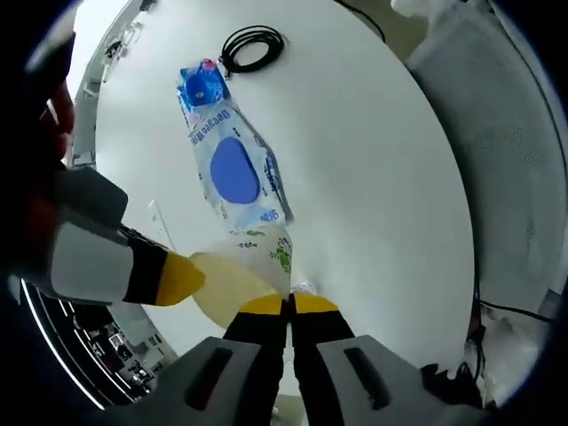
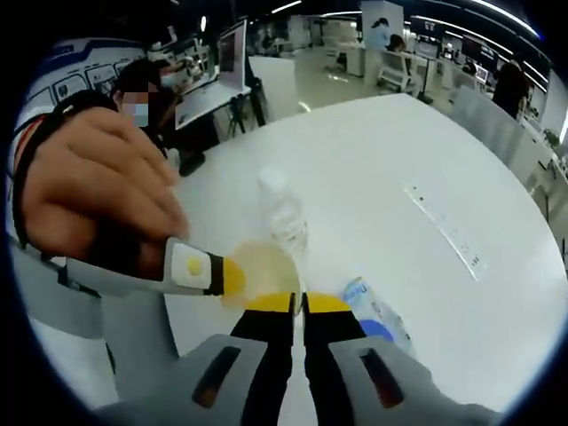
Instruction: Arrange the tabletop items into an orderly group along one side of the table until the central work area is clear of visible clutter.
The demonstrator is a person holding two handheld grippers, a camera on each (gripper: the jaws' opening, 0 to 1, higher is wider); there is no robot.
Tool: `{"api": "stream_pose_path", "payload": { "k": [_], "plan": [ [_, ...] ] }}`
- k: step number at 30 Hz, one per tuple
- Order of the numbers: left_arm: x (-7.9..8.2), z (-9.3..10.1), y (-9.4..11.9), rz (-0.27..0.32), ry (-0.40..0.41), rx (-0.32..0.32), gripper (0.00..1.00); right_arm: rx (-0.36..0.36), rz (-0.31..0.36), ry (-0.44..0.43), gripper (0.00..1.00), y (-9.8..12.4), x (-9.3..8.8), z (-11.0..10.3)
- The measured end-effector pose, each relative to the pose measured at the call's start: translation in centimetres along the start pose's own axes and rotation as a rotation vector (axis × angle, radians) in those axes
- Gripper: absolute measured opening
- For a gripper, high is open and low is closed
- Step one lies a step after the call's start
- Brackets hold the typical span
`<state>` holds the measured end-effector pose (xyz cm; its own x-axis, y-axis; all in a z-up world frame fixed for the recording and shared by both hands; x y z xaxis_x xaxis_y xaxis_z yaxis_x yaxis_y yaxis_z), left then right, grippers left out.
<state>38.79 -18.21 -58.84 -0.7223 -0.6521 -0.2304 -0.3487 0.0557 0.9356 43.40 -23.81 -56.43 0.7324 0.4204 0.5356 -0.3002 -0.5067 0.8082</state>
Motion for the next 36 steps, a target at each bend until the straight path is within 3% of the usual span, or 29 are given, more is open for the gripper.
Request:
{"api": "stream_pose_path", "payload": {
  "k": [8, 18, 29, 31, 34, 36],
  "plan": [
    [-0.4, 0.1, -0.1, 0.009, 0.027, 0.033, 0.00, -0.023, 0.019, 0.014, 0.00, -0.1, 0.5, -0.1],
    [-0.1, 0.7, -0.2, 0.065, 0.038, 0.067, 0.01, -0.015, 0.002, 0.021, 0.00, -0.3, 0.5, -0.5],
    [-0.9, 0.7, 0.3, 0.110, 0.119, 0.142, 0.24, -0.011, -0.006, 0.029, 0.00, -0.6, 0.7, -0.6],
    [-0.9, 0.6, 0.6, 0.127, 0.122, 0.157, 0.25, -0.011, -0.005, 0.031, 0.00, -0.6, 0.8, -0.6],
    [-0.7, 0.5, 1.5, 0.199, 0.202, 0.198, 0.26, -0.018, 0.001, 0.029, 0.00, -0.6, 1.0, -0.2],
    [-0.7, 0.6, 2.4, 0.268, 0.296, 0.213, 0.27, -0.020, 0.002, 0.026, 0.00, -0.6, 1.0, 0.0]
  ]
}}
Point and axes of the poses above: the point that each gripper's makers call its tool centre point, and the gripper's own axes: y roughly backward along the fingers, z roughly to its right, x roughly out of its top, the point moved 4 cm from there along y, roughly backward along the fingers, and after that the axes turned 14 degrees about -y, right-handed, at the moved point
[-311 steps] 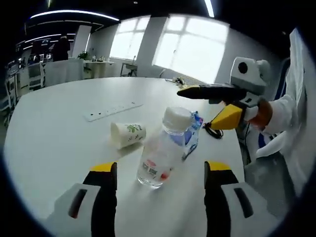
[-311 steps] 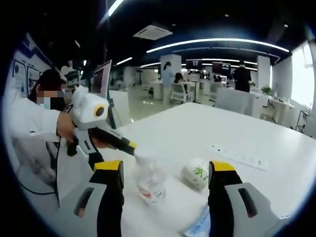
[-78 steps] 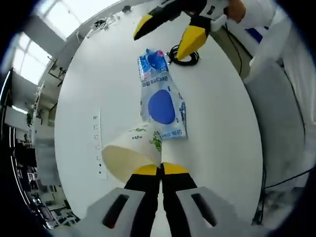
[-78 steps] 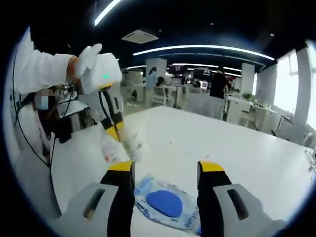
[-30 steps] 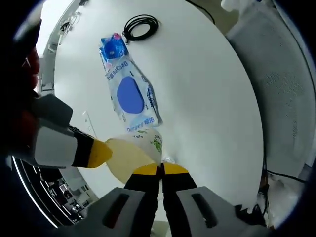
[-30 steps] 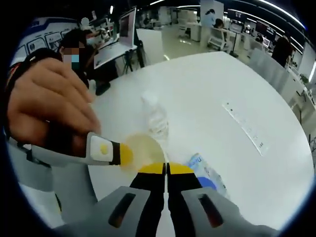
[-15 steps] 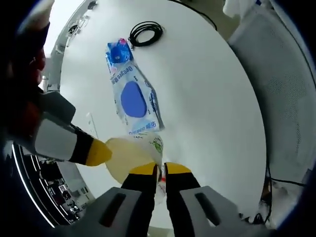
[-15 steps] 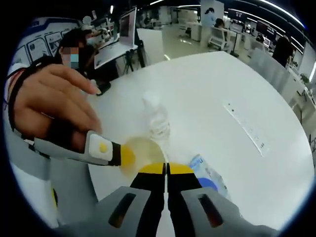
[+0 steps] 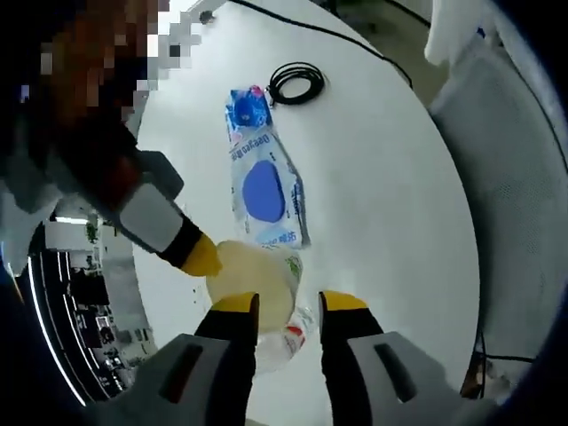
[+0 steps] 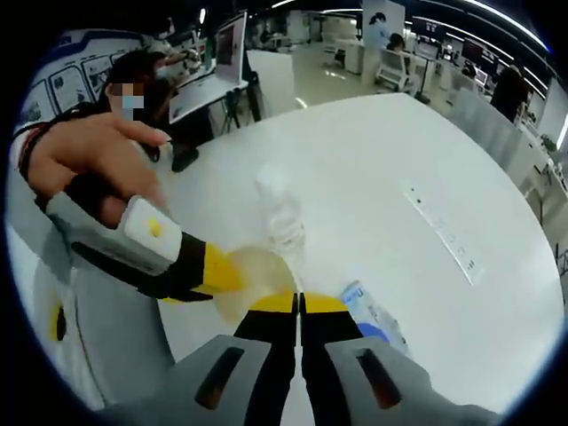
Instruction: Arrange the tabletop items into an orderly group along one side of the table until the central work area is clear of visible clutter.
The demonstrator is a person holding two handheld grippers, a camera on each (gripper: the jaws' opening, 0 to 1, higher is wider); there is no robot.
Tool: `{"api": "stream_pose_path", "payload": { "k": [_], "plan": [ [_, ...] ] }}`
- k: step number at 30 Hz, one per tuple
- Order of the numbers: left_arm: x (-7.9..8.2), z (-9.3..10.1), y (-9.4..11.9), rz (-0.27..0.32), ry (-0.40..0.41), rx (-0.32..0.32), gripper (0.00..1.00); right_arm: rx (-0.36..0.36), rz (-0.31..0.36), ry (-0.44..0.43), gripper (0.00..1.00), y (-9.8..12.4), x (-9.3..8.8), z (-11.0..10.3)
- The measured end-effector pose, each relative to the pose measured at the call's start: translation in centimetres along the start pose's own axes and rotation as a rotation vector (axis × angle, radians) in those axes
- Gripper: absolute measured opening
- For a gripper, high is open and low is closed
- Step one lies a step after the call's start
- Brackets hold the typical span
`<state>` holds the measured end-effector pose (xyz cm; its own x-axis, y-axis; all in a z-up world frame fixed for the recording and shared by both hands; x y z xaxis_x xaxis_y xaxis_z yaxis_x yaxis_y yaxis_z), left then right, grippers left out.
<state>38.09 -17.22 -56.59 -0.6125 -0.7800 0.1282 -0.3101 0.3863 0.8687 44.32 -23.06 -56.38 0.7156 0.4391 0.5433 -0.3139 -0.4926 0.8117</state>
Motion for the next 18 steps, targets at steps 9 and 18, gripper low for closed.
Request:
{"api": "stream_pose_path", "payload": {
  "k": [9, 18],
  "plan": [
    [-1.3, -0.1, 4.8, 0.305, 0.467, 0.113, 0.28, 0.007, 0.023, -0.065, 0.00, -0.1, 0.0, 1.3],
    [-4.5, 0.4, 8.9, 0.563, 0.842, 0.260, 0.41, 0.022, 0.056, -0.145, 0.00, -0.4, 0.1, 2.0]
  ]
}}
Point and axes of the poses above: the point that each gripper's makers call its tool centre point, and the gripper's own axes: y roughly backward along the fingers, z roughly to its right, x roughly out of its top, the point moved 4 cm from there along y, roughly backward along the fingers, and after that the axes turned 14 degrees about -y, right-handed, at the moved point
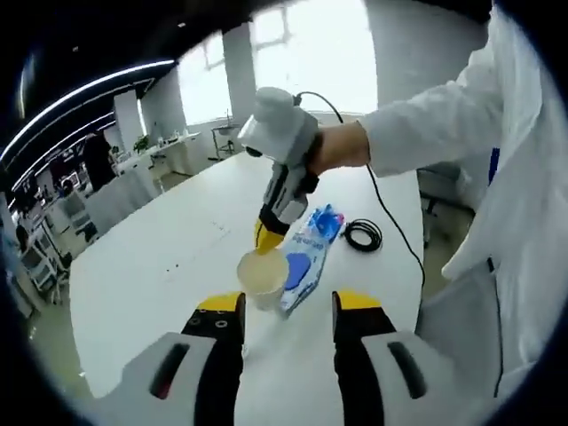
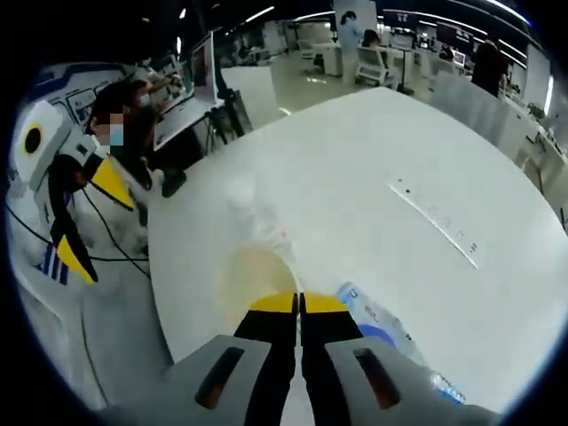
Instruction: Arrange the tabletop items into an orderly group along one side of the table until the central work area is clear of visible clutter.
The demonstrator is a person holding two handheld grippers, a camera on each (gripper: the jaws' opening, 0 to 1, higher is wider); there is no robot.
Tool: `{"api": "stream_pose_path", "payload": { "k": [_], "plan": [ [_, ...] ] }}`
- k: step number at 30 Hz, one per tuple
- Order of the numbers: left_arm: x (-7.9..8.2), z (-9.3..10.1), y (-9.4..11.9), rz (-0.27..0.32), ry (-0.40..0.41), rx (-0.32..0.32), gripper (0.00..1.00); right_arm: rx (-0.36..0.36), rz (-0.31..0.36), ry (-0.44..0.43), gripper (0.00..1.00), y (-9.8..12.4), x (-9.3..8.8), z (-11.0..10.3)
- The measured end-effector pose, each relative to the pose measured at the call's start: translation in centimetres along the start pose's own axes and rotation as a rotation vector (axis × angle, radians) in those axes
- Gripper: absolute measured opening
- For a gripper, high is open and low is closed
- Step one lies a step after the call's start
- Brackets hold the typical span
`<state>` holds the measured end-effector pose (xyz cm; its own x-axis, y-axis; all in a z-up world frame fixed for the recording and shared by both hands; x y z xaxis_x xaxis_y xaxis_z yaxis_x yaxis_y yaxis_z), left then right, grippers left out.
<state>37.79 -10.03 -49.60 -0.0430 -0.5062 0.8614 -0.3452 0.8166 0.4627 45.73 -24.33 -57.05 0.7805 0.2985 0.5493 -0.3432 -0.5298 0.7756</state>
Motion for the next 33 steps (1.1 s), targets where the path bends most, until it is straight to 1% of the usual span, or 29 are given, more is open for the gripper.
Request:
{"api": "stream_pose_path", "payload": {
  "k": [1, 2, 3, 4, 5, 6, 7, 9, 10, 11, 12, 14, 18, 22, 26, 29, 33],
  "plan": [
    [-0.2, -0.1, 0.6, 0.033, 0.064, 0.002, 0.44, 0.000, 0.001, -0.010, 0.00, -0.1, -0.1, 0.1],
    [-0.5, -0.2, 0.9, 0.046, 0.108, 0.017, 0.46, 0.001, 0.006, -0.018, 0.00, -0.2, -0.1, 0.2],
    [-0.9, -0.5, 1.3, 0.057, 0.128, 0.040, 0.48, 0.003, 0.010, -0.028, 0.00, -0.2, -0.1, 0.2],
    [-1.5, -0.6, 1.9, 0.061, 0.122, 0.057, 0.49, 0.006, 0.015, -0.037, 0.00, -0.4, -0.1, 0.4],
    [-2.3, -0.4, 2.4, 0.052, 0.141, 0.044, 0.51, 0.010, 0.016, -0.045, 0.00, -0.6, -0.2, 0.5],
    [-2.9, -0.3, 2.7, 0.040, 0.165, 0.047, 0.54, 0.010, 0.019, -0.051, 0.00, -0.7, -0.2, 0.5],
    [-3.5, -0.4, 3.1, 0.042, 0.169, 0.063, 0.57, 0.007, 0.020, -0.055, 0.00, -0.9, -0.2, 0.7],
    [-4.0, -0.2, 3.6, 0.046, 0.179, 0.067, 0.65, 0.007, 0.020, -0.056, 0.00, -1.2, -0.3, 0.8],
    [-4.5, -0.1, 4.1, 0.045, 0.205, 0.074, 0.67, 0.008, 0.021, -0.059, 0.00, -1.4, -0.3, 0.9],
    [-4.8, -0.1, 4.5, 0.046, 0.217, 0.079, 0.67, 0.007, 0.021, -0.066, 0.00, -1.5, -0.3, 1.0],
    [-5.3, -0.1, 5.0, 0.056, 0.246, 0.085, 0.67, 0.010, 0.024, -0.077, 0.00, -1.7, -0.3, 1.1],
    [-5.6, -0.2, 5.8, 0.102, 0.313, 0.116, 0.67, 0.013, 0.023, -0.092, 0.00, -2.2, -0.4, 1.2],
    [-6.8, -0.2, 7.0, 0.111, 0.346, 0.156, 0.66, 0.011, 0.023, -0.116, 0.00, -3.2, -0.8, 1.5],
    [-8.0, 0.6, 7.4, 0.096, 0.371, 0.164, 0.63, 0.014, 0.029, -0.154, 0.00, -4.4, -0.8, 2.0],
    [-9.0, 1.0, 7.6, 0.095, 0.408, 0.174, 0.61, 0.010, 0.019, -0.159, 0.00, -5.6, -1.0, 2.2],
    [-9.5, 1.2, 7.5, 0.094, 0.429, 0.180, 0.59, 0.003, 0.013, -0.153, 0.00, -6.2, -1.1, 2.2],
    [-9.6, 1.6, 7.2, 0.106, 0.448, 0.173, 0.58, 0.003, 0.008, -0.164, 0.00, -6.9, -1.2, 2.5]
  ]
}}
Point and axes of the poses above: the point that each gripper's makers call its tool centre point, and the gripper's own axes: y roughly backward along the fingers, z roughly to its right, x roughly out of its top, the point moved 4 cm from there along y, roughly backward along the fingers, and after that the axes turned 14 degrees about -y, right-handed, at the moved point
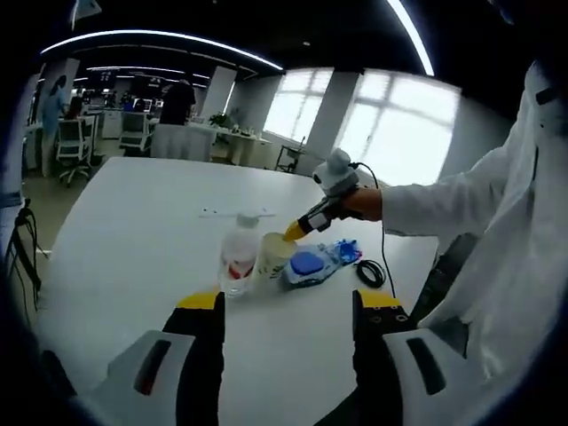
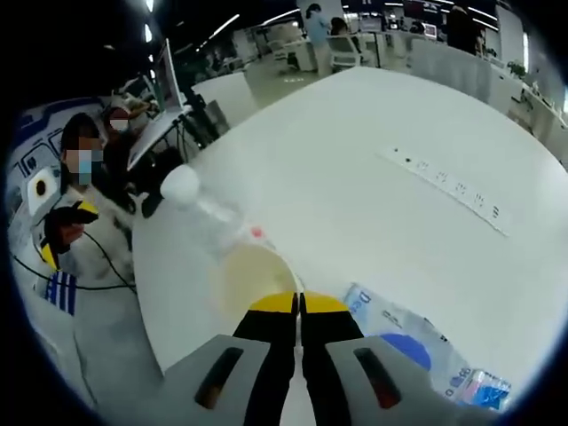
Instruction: Arrange the tabletop items into an orderly group along one side of the table until the central work area is clear of visible clutter.
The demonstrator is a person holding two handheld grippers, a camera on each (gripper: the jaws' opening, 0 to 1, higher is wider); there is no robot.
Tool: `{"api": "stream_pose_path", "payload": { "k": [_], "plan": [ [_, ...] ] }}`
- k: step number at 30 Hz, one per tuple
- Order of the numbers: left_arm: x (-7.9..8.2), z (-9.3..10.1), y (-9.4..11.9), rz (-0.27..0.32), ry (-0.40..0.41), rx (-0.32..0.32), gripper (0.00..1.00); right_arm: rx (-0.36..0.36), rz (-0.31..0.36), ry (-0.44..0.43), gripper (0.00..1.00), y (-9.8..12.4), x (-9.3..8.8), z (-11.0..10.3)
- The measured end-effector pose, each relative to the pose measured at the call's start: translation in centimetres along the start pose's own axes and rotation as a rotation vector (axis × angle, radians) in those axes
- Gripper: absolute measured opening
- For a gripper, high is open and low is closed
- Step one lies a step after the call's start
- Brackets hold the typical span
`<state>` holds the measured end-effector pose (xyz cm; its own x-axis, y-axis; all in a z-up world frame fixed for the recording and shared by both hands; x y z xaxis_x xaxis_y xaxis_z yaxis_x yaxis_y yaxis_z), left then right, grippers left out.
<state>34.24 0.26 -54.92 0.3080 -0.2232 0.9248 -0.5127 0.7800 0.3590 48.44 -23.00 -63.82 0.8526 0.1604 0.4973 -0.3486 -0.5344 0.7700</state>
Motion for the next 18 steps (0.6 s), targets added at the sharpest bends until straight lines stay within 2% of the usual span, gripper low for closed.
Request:
{"api": "stream_pose_path", "payload": {
  "k": [18],
  "plan": [
    [-0.2, 0.3, -0.5, 0.030, 0.029, -0.019, 0.56, -0.012, -0.011, -0.034, 0.00, -1.7, -1.0, 0.5]
  ]
}}
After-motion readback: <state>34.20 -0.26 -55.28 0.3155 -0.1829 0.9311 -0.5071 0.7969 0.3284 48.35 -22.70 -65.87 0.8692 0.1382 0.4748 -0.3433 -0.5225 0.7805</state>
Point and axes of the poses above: the point that each gripper's makers call its tool centre point, and the gripper's own axes: y roughly backward along the fingers, z roughly to its right, x roughly out of its top, the point moved 4 cm from there along y, roughly backward along the fingers, and after that the axes turned 14 degrees about -y, right-handed, at the moved point
